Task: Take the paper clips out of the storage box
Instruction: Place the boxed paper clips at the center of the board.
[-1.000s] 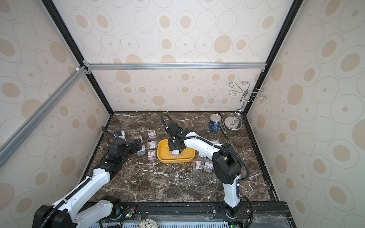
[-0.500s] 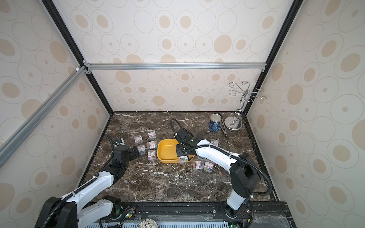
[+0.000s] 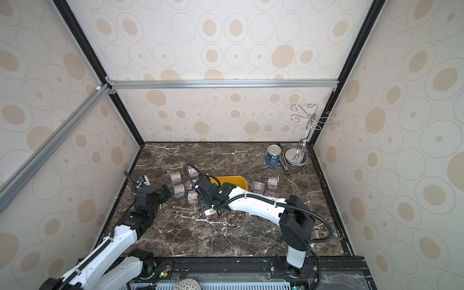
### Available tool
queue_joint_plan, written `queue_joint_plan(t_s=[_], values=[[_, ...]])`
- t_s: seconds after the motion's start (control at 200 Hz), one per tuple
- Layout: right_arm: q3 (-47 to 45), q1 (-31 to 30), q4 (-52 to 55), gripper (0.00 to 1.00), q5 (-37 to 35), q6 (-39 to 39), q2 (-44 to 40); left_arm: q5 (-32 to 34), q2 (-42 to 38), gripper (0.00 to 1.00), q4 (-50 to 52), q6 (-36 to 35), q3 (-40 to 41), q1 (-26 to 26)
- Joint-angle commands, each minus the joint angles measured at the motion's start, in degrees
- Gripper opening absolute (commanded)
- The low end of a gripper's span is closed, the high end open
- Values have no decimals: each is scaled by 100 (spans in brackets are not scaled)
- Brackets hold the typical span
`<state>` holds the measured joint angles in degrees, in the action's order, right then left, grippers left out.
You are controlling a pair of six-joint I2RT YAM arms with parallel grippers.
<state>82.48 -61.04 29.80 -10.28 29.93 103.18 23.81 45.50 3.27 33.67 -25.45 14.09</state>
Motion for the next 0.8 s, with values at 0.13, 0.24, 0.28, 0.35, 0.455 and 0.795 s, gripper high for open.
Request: queue_joint_plan(t_s=[0.13,0.24,0.28,0.35,0.455,0.795], values=[[986,-98,-192,50,-45,334,1079,431,-1727,100,616,390,889,-51],[1419,-99,-282,50,237,455,1486,446,-2458,100,687,495,1140,-57],[1616,-100,-249,50,263,488,1648,344,-2679,100,621,476,1252,-54],[1918,-107,-207,50,272,555,1900,310,-2954,100,676,457,1314,-55],[2363,-110,-173,50,331,598,2290,395,-3107,100,796,526,1332,-50],[3354,-242,-169,50,353,565,3169,559,-3233,100,896,614,1350,-51]])
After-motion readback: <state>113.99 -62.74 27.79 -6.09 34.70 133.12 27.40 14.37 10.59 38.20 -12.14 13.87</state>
